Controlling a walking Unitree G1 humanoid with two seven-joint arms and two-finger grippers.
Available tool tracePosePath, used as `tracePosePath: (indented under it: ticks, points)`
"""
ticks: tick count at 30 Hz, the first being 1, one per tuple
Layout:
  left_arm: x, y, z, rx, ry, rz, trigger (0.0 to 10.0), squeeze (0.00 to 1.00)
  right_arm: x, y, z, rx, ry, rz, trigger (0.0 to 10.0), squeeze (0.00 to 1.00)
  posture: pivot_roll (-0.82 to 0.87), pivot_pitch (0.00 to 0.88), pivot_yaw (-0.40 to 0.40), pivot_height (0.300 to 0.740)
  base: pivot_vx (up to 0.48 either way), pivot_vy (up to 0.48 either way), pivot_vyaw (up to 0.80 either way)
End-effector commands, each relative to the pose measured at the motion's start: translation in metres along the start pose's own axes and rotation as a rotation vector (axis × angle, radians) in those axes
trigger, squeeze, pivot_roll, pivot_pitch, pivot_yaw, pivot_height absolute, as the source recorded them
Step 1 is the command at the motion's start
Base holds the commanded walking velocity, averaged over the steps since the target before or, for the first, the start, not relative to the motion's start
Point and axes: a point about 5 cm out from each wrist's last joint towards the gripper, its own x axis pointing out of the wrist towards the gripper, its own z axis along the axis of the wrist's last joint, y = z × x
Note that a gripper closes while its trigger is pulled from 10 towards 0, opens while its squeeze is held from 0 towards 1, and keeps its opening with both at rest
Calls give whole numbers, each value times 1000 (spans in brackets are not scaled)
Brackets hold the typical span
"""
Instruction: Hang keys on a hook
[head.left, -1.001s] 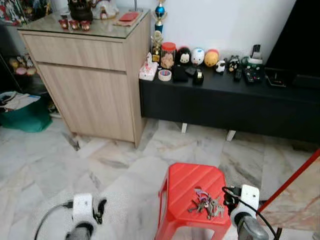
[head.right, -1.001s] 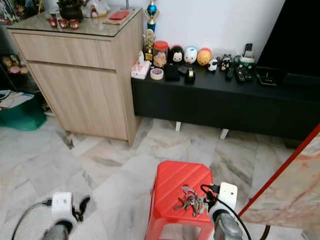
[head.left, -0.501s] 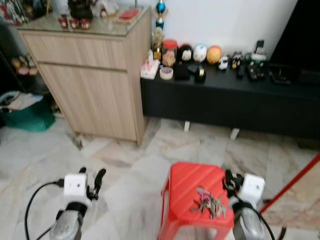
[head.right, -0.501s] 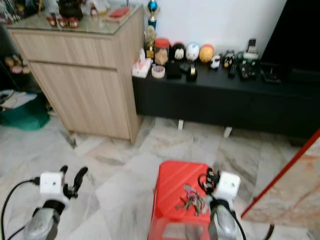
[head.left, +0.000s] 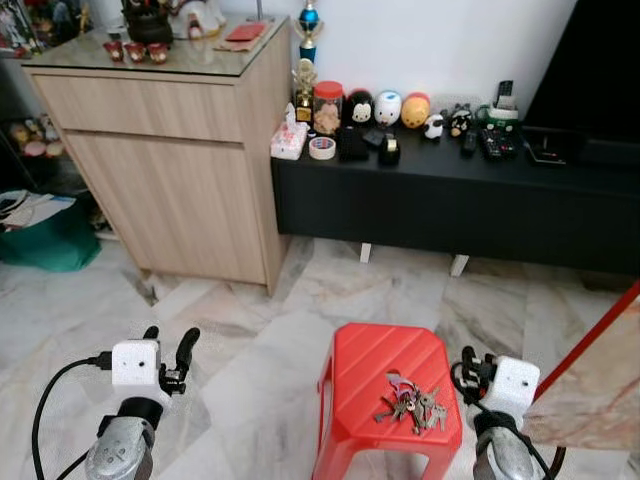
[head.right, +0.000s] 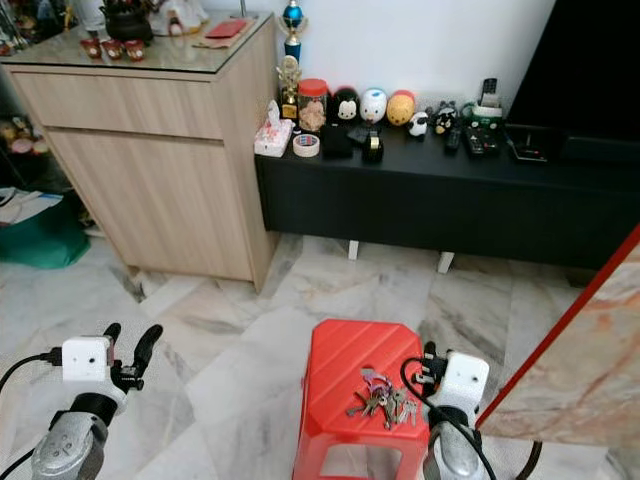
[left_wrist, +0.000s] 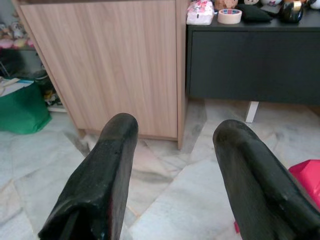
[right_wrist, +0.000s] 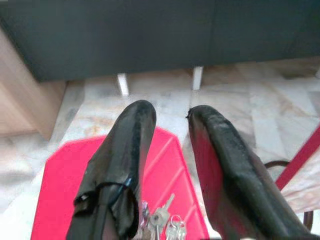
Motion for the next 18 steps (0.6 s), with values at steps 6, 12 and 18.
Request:
tracePosePath:
  ticks: [6, 12, 18]
  points:
    - [1, -4, 2, -13, 14, -19, 10000, 0, 0, -6, -5, -7, 39, -13, 10000, 0, 19, 0, 21, 700, 0, 0, 0]
    - [-7, -13, -3, -13, 47, -50, 10000, 0, -5, -18, -15, -29, 89, 8, 10000, 0, 58, 0, -15, 670, 0, 0, 0]
    - [-21, -2, -4, -19, 51, 12, 10000, 0, -3, -24, -15, -50, 98, 22, 10000, 0, 95, 0, -54, 660, 0, 0, 0]
